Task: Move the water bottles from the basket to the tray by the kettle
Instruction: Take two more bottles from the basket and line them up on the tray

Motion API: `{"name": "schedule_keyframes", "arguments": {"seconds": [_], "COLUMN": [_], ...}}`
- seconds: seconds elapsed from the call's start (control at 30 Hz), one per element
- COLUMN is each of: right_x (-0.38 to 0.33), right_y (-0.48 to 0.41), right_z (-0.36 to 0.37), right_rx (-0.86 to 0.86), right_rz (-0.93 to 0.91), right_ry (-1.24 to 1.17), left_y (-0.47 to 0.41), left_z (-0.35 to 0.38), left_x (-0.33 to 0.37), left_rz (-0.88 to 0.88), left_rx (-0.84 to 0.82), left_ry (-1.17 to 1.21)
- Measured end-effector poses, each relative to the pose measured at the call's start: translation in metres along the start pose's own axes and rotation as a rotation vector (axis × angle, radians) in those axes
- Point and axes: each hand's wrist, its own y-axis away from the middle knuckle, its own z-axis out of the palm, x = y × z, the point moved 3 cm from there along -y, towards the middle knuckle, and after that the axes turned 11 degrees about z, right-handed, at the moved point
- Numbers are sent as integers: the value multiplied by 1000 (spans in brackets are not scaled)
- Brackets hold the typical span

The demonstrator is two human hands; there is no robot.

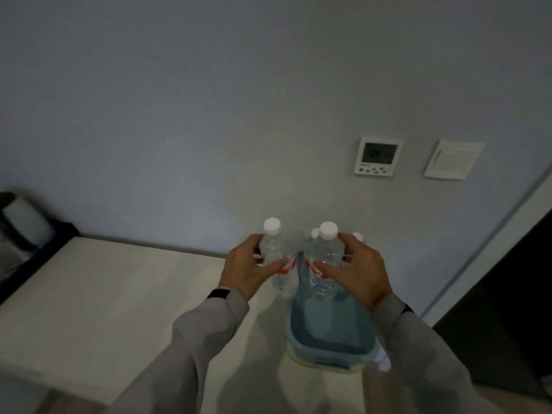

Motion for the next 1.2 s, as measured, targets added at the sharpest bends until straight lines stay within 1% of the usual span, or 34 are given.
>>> {"name": "schedule_keyframes", "arguments": {"seconds": [0.13, 0.37, 0.57, 0.83, 1.07, 1.2], "right_x": [-70, -188, -277, -385, -464, -507], "right_y": [17, 56, 89, 108, 101, 94], "right_z": [33, 137, 246, 390, 522, 582], "right_rx": [-17, -65, -187, -368, -458, -462], "right_rz": [-118, -219, -291, -410, -491, -520], "right_ry": [1, -20, -57, -121, -204, -221], "left_y": [19, 79, 137, 191, 208, 203], "left_z": [-80, -247, -381, -531, -653, -716], "left_x": [4, -16, -44, -90, -148, -174], "left_rz": [36, 53, -2, -82, -161, -167], "left_rx": [83, 221, 327, 444, 479, 494], "left_ry": [-20, -127, -242, -348, -444, -499]}}
